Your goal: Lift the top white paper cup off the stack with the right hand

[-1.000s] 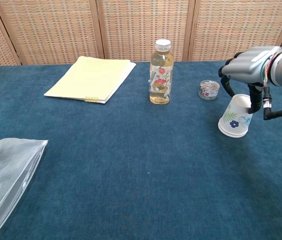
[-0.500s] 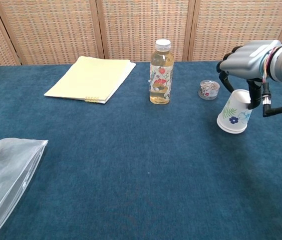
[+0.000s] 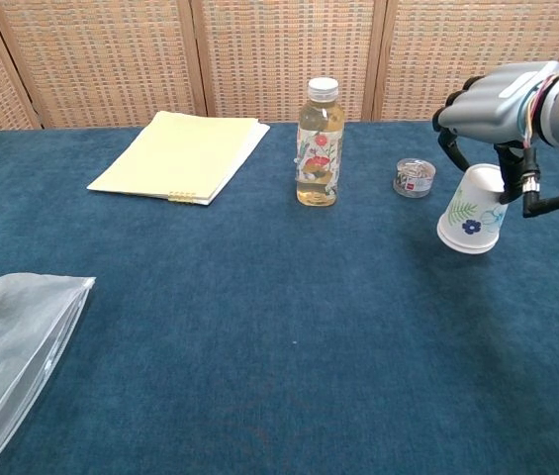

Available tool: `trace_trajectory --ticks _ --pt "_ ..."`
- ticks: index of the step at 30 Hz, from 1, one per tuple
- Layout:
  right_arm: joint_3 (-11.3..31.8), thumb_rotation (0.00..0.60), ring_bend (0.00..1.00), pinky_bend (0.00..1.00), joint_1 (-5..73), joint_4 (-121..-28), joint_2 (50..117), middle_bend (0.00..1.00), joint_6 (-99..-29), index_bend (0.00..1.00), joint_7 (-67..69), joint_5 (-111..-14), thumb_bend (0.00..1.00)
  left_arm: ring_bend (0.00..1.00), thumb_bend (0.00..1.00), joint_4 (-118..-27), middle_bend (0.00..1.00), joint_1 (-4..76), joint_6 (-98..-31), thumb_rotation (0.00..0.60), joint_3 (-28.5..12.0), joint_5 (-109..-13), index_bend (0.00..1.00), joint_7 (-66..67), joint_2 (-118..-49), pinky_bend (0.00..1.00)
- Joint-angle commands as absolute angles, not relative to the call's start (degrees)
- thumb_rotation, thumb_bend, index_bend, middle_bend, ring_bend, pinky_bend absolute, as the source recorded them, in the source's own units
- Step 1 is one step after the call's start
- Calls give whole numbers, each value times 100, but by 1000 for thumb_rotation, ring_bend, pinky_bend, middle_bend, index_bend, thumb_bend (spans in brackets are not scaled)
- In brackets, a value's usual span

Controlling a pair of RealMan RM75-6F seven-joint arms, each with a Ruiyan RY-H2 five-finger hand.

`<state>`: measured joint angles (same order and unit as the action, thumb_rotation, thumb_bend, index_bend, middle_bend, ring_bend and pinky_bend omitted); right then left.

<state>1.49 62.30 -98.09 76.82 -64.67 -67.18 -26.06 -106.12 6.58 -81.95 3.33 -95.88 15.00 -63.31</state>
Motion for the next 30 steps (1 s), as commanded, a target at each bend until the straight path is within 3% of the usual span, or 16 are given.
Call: trace_trajectory --ticks 1,30 --pt "139 600 0 0 6236 -9810 7676 121 -6456 453 -6723 -2607 199 0 149 -10613 0 657 -8198 600 332 -9589 0 1500 -6330 0" --pt "98 600 0 0 6323 -9973 7526 123 -6666 485 -6925 -2585 199 0 148 -10614 0 653 -8220 600 326 -9591 0 1482 -6317 0"
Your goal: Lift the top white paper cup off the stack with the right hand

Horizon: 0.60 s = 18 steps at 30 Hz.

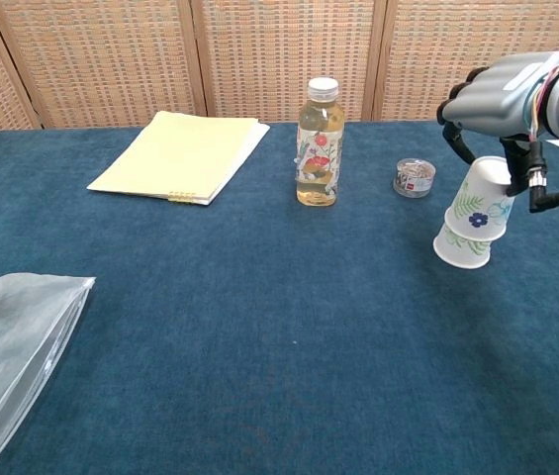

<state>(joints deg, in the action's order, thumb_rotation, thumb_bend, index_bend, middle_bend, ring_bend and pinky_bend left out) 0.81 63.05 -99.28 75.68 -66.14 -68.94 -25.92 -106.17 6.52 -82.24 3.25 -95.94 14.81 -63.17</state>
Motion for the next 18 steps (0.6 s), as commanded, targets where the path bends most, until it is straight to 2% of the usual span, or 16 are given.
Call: trace_trajectory --ticks 1,18 --pt "117 600 0 0 6332 -10012 7493 123 -6694 488 -6938 -2573 199 0 148 -10612 0 655 -8212 600 327 -9587 0 1484 -6319 0" --pt "402 600 0 0 6733 -11223 6717 119 -7232 513 -7671 -1896 200 0 149 -10607 0 664 -8215 600 348 -9644 0 1396 -6297 0"
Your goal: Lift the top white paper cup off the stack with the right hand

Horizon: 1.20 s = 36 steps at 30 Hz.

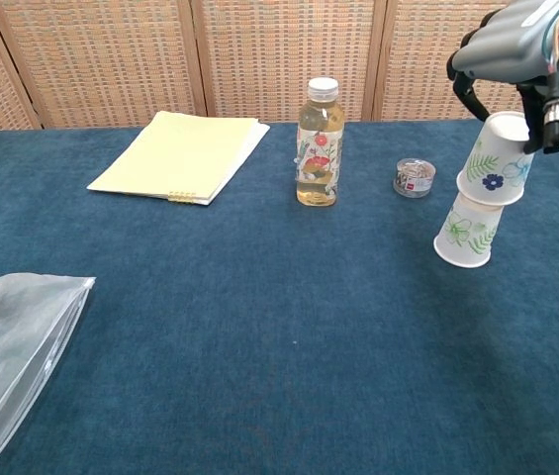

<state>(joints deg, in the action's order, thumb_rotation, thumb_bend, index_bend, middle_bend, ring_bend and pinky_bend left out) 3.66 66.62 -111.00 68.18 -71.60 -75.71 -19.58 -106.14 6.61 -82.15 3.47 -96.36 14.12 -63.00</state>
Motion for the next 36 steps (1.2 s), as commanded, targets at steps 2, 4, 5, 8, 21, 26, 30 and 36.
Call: trace_trajectory --ticks 2,4,5,8,21,26,30,36 --pt "419 600 0 0 6770 -11303 6655 120 -7283 513 -7727 -1858 200 0 149 -10598 0 667 -8215 600 349 -9648 0 1379 -6294 0" --pt "419 600 0 0 6813 -11380 6573 120 -7355 513 -7820 -1801 199 0 149 -10590 0 671 -8220 600 347 -9661 0 1356 -6294 0" --pt "422 600 0 0 6834 -11415 6523 120 -7398 513 -7866 -1752 199 0 148 -10584 0 671 -8226 600 346 -9665 0 1340 -6290 0" --pt "416 600 0 0 6832 -11421 6418 120 -7445 513 -7887 -1637 199 0 149 -10579 0 665 -8255 600 344 -9682 0 1308 -6277 0" --pt "-6 600 0 0 6280 -10528 6527 117 -6712 513 -7093 -1885 199 0 149 -10600 0 666 -8239 600 365 -9731 0 1379 -6298 0" --pt "-167 600 0 0 5958 -10104 6798 108 -6415 513 -6543 -2327 200 0 149 -10613 0 683 -8185 600 370 -9724 0 1454 -6335 0" --pt "-201 600 0 0 5712 -9798 7019 95 -6253 513 -6067 -2538 199 0 149 -10620 0 681 -8184 600 369 -9719 0 1477 -6344 0" --pt "-242 600 0 0 5480 -9476 7223 85 -6058 513 -5638 -2713 200 0 149 -10624 0 673 -8199 600 376 -9731 0 1474 -6341 0"
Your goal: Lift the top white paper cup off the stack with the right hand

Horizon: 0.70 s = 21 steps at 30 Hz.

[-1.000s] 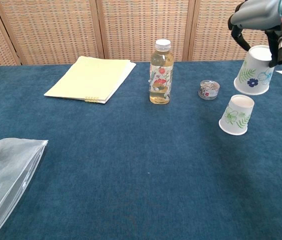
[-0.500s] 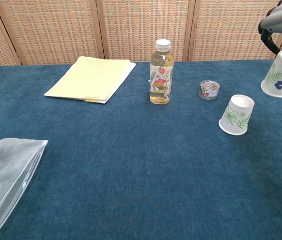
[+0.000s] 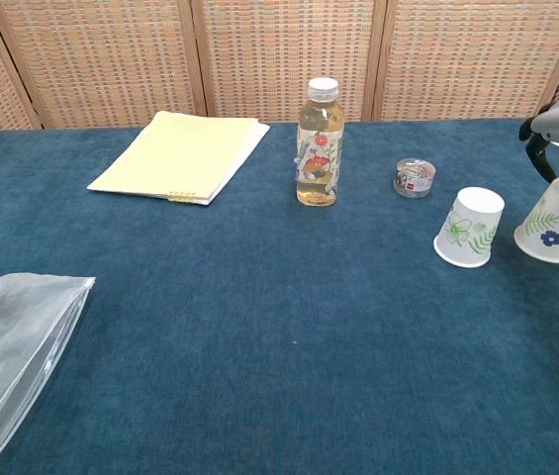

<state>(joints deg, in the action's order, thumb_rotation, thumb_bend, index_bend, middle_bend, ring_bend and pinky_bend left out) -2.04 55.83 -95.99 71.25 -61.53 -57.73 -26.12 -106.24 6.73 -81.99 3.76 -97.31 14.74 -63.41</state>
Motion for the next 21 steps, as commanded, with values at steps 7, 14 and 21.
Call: trace_trajectory --ticks 7,14,21 --pt "-274 600 0 0 5349 -9255 7347 15 -5954 483 -5438 -2859 200 0 148 -10630 0 675 -8197 600 378 -9740 0 1486 -6345 0" --pt "-307 600 0 0 5346 -9305 7315 0 -6085 160 -5626 -2806 200 0 148 -10639 0 667 -8212 600 376 -9734 0 1481 -6341 0" --pt "-242 600 0 0 5380 -9795 7034 0 -6439 47 -5924 -2402 200 0 148 -10627 0 649 -8250 600 366 -9699 0 1397 -6308 0"
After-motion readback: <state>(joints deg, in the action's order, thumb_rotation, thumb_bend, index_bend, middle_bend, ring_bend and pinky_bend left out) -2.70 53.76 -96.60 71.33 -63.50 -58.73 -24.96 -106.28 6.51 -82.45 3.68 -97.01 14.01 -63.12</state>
